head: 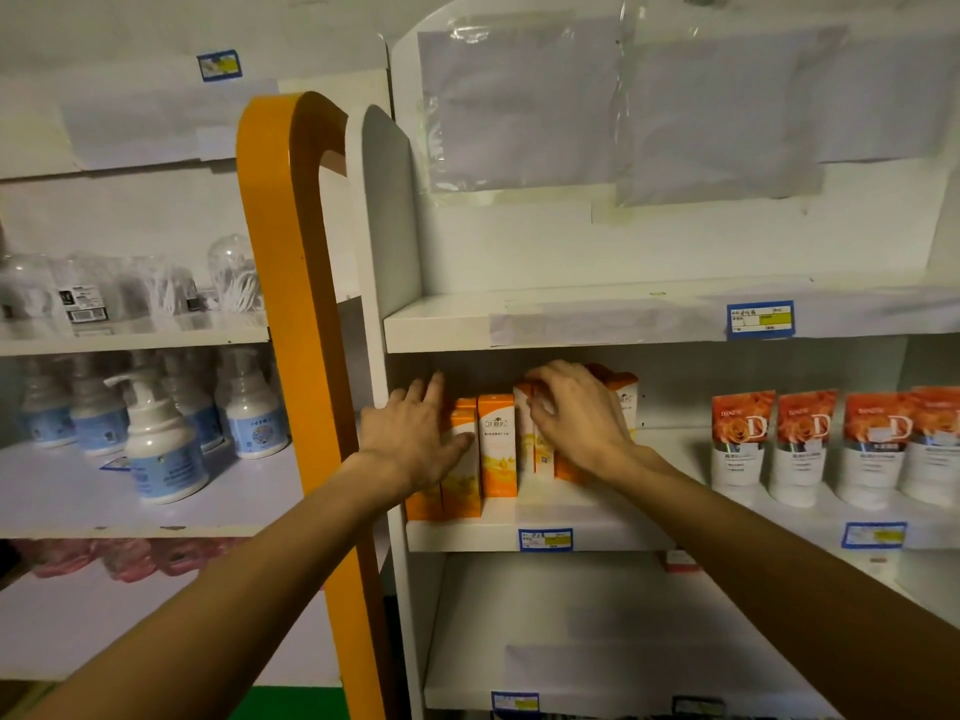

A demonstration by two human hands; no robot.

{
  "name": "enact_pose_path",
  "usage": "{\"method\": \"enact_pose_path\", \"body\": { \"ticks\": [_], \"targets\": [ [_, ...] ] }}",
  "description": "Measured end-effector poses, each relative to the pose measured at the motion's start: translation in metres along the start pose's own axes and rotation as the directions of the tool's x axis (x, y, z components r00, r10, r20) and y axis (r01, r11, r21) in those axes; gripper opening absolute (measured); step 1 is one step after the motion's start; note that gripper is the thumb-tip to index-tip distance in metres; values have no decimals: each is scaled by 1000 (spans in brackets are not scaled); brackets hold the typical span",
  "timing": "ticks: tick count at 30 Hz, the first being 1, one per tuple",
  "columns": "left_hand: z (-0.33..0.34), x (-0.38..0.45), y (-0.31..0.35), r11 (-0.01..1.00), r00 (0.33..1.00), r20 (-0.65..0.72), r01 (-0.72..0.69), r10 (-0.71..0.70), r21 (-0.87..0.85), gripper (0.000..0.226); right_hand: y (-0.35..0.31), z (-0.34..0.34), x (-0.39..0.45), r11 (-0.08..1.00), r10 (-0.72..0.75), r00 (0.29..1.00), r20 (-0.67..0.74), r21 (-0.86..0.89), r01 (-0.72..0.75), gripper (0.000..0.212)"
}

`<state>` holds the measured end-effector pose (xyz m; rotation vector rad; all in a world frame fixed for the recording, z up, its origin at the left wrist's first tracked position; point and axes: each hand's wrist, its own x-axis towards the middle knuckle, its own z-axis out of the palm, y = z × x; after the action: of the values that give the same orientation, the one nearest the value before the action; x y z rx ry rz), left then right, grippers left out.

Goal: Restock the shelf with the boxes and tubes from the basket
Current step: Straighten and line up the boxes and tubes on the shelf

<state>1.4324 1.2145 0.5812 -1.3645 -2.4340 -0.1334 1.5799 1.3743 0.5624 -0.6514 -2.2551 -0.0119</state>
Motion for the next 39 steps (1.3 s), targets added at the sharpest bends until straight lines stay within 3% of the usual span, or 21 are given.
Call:
{"method": "enact_pose_path", "body": {
  "ticks": [4,7,10,14,17,23,28,33,39],
  "targets": [
    [-5,0,8,987,993,-115,-23,41,160,84,25,-11,0,992,45,999,12,-115,-43,44],
    [-8,5,15,983,963,-224,-122,150,134,76,38,-13,0,978,91,990,108,-199,-68,50],
    [-5,13,17,969,957,-152,-238,247,74,77,44,-11,-5,969,64,987,146,-246,-26,48],
    [11,17,15,960,959,38,-280,279,15,84,47,-9,-13,972,-40,992,116,-228,65,41],
    [16,17,15,957,957,42,-287,288,-30,83,48,-9,-16,975,-83,993,88,-199,99,38],
    [10,21,14,954,952,81,-290,297,-80,84,48,-14,-12,995,-46,994,95,97,37,38],
    [13,27,5,945,939,116,-314,324,-92,98,42,-17,-13,911,31,998,45,409,-47,36],
    [16,30,3,942,933,145,-317,330,-107,107,26,-16,-20,859,83,997,-6,508,-68,37],
    [23,28,3,936,940,104,-303,325,-179,105,3,7,-29,819,88,993,72,563,-113,40]
  ]
}}
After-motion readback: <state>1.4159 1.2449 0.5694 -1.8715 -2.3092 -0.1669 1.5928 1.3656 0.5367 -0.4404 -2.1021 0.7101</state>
